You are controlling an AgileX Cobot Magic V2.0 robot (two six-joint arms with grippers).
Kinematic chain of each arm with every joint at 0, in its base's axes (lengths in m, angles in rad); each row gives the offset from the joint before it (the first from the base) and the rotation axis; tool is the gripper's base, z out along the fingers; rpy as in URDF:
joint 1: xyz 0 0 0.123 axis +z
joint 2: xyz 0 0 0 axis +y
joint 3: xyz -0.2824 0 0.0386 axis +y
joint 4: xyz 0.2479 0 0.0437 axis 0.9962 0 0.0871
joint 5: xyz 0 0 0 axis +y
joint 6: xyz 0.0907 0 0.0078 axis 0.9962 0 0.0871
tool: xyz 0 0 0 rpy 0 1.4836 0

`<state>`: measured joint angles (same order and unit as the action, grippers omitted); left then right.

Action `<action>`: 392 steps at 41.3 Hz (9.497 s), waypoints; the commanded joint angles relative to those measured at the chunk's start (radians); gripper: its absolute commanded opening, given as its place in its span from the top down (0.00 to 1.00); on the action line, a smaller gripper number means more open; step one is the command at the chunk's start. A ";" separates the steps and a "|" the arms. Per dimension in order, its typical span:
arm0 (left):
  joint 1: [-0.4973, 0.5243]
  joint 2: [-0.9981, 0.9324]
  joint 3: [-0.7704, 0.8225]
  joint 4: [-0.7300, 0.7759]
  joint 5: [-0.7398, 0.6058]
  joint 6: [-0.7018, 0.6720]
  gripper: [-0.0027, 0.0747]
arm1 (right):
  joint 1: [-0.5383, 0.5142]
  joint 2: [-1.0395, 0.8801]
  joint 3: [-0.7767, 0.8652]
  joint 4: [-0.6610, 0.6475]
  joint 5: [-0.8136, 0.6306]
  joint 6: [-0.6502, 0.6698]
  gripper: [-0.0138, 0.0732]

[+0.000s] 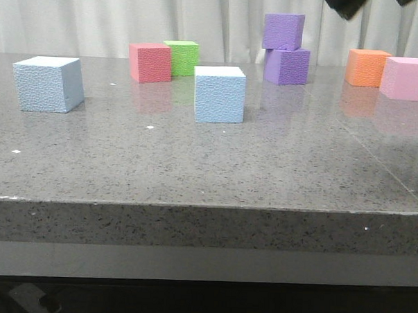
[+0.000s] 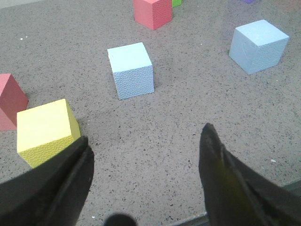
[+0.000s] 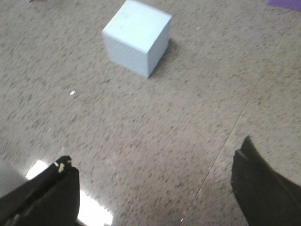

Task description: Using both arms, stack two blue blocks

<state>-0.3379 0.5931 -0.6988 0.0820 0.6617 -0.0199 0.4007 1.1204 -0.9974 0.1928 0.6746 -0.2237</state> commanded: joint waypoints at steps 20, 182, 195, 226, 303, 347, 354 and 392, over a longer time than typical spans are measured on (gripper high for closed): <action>-0.006 0.224 -0.154 0.001 -0.023 -0.002 0.22 | -0.006 -0.185 0.160 0.039 -0.184 -0.041 0.09; -0.400 1.090 -1.374 -0.013 0.595 0.020 0.25 | -0.006 -0.185 0.160 0.039 -0.182 -0.041 0.09; -0.223 0.714 -0.975 -0.304 0.416 0.227 0.25 | -0.006 -0.185 0.160 0.040 -0.183 -0.041 0.09; -0.002 0.036 -0.151 -0.340 0.082 0.339 0.25 | -0.006 -0.399 0.128 -0.180 0.240 0.237 0.09; 0.228 -0.414 0.283 -0.286 -0.244 0.274 0.99 | -0.006 -0.692 0.238 -0.173 0.178 0.185 0.92; 0.248 -0.618 0.708 -0.043 -0.709 -0.032 0.99 | -0.006 -0.692 0.238 -0.173 0.179 0.185 0.92; 0.281 -0.618 0.708 -0.043 -0.709 -0.032 0.99 | -0.006 -0.692 0.238 -0.173 0.179 0.185 0.92; 0.307 -0.617 0.708 -0.043 -0.709 -0.032 0.99 | -0.020 -0.711 0.254 -0.186 0.173 0.179 0.92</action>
<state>-0.0306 -0.0054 0.0073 0.0488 0.0408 -0.0418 0.3985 0.4148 -0.7331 0.0310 0.9212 -0.0282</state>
